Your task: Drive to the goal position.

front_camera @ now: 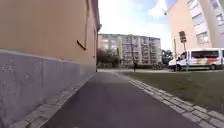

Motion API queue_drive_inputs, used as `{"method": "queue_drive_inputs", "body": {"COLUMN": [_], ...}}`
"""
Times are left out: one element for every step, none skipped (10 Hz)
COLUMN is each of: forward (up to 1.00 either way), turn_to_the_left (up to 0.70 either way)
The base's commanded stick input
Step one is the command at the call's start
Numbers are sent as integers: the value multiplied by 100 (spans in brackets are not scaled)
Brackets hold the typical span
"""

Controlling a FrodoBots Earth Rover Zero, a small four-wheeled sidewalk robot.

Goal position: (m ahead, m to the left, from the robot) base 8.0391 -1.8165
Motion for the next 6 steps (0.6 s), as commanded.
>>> {"method": "queue_drive_inputs", "body": {"forward": [85, 85, 85, 85, 85, 85], "turn_to_the_left": [1, 1, 1, 1, 1, 1]}}
